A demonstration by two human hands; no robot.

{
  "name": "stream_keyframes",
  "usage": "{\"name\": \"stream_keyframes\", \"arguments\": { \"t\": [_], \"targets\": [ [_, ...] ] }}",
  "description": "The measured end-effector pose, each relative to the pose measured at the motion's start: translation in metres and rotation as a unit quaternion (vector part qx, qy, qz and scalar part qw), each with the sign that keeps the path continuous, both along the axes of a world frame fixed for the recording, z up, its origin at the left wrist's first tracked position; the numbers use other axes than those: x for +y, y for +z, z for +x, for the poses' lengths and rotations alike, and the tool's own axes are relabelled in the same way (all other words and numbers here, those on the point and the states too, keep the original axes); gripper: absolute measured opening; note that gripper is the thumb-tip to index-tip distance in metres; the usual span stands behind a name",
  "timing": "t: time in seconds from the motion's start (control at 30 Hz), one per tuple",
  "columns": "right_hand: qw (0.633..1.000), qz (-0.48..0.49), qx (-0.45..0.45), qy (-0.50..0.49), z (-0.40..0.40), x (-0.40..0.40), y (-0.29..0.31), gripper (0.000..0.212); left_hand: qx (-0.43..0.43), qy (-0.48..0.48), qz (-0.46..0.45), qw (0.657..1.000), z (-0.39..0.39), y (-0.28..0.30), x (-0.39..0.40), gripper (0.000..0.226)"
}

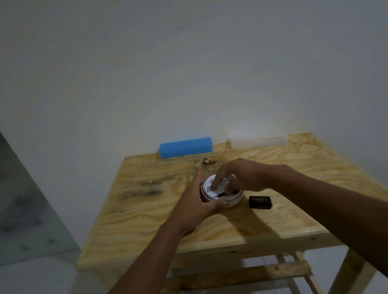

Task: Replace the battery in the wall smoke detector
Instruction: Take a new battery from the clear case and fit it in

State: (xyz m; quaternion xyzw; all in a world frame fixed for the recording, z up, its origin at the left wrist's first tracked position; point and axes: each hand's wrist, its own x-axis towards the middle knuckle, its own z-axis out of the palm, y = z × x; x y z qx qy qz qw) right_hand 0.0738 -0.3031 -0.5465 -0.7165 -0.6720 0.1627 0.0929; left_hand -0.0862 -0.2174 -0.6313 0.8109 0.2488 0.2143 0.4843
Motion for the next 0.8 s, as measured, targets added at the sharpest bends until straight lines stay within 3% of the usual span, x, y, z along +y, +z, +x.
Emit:
{"name": "stream_keyframes", "arguments": {
  "t": [0.33,0.4,0.5,0.57,0.8],
  "targets": [
    [0.998,-0.028,-0.053,0.010,0.000,0.002,0.001,0.041,0.005,0.009,0.011,1.000,0.001,0.003,-0.002,0.114],
    [0.999,-0.003,-0.030,-0.018,0.001,0.000,0.000,0.038,0.007,0.015,0.019,1.000,0.000,0.005,-0.005,0.103],
    [0.998,0.011,-0.018,-0.051,0.002,-0.002,0.000,0.033,0.015,0.013,0.038,0.999,-0.001,0.007,-0.005,0.069],
    [0.998,0.008,-0.021,-0.058,0.005,-0.001,-0.001,0.032,0.024,0.014,0.044,0.999,0.000,0.008,-0.005,0.062],
    [0.998,-0.013,-0.036,-0.048,0.014,-0.004,0.000,0.036,0.028,0.029,0.047,0.998,0.001,0.007,-0.005,0.086]
  ]
}}
